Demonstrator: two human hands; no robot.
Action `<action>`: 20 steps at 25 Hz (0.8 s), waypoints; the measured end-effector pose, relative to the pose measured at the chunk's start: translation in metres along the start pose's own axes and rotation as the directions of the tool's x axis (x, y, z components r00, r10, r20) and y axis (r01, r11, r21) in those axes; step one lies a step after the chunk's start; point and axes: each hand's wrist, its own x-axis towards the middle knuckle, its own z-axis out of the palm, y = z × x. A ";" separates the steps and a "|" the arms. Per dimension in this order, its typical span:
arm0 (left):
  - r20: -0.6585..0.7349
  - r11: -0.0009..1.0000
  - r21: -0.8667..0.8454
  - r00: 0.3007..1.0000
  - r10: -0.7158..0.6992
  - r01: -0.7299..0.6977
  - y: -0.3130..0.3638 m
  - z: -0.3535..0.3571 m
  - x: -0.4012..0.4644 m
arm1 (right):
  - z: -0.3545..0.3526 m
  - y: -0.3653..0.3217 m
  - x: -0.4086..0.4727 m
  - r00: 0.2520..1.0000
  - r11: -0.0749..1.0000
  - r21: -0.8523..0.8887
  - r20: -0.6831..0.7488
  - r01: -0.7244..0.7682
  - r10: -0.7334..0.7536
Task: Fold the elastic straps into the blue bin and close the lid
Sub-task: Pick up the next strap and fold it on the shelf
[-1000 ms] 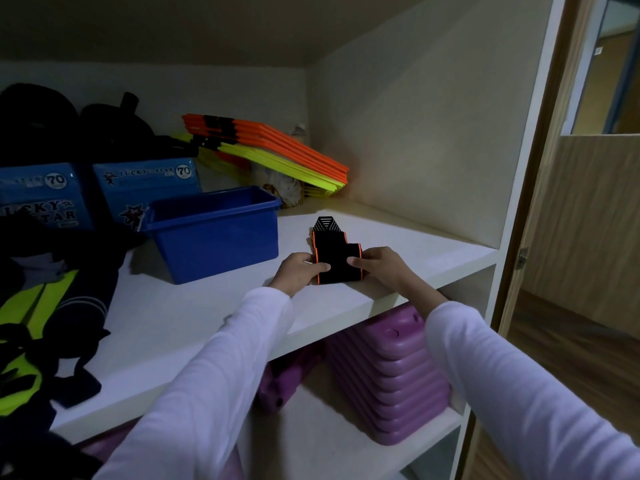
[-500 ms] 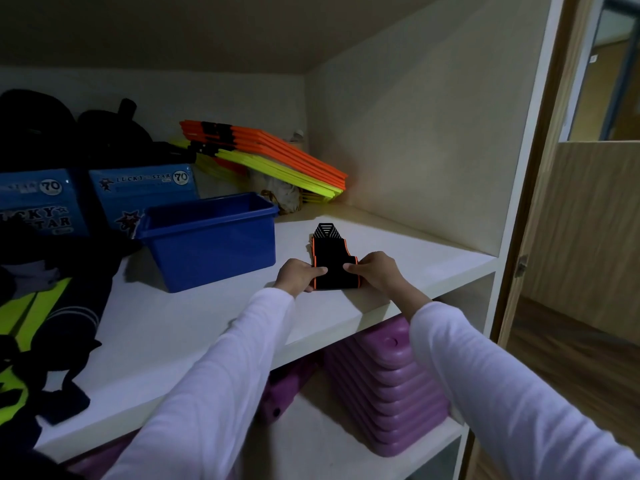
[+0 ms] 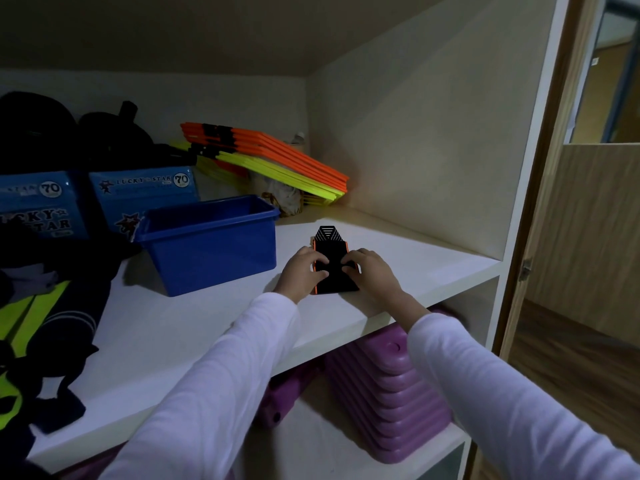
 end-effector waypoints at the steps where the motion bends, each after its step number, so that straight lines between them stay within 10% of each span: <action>1: 0.020 0.996 0.071 0.999 0.044 -0.045 0.001 0.000 0.000 | 0.000 0.001 0.000 1.000 1.000 -0.015 0.007 0.000 0.000; 8: 0.222 0.981 0.182 0.975 0.029 -0.070 -0.003 -0.001 -0.007 | -0.015 0.013 -0.005 0.954 0.999 0.008 0.295 -0.053 0.048; 12: 0.200 0.980 0.178 0.978 0.055 -0.091 -0.005 -0.004 -0.005 | -0.016 0.013 -0.003 0.973 0.999 0.033 0.230 -0.018 0.010; 20: 0.110 0.930 -0.305 0.978 -0.180 0.206 0.002 -0.006 -0.003 | -0.029 0.016 -0.002 0.930 0.864 0.396 0.314 -0.310 0.190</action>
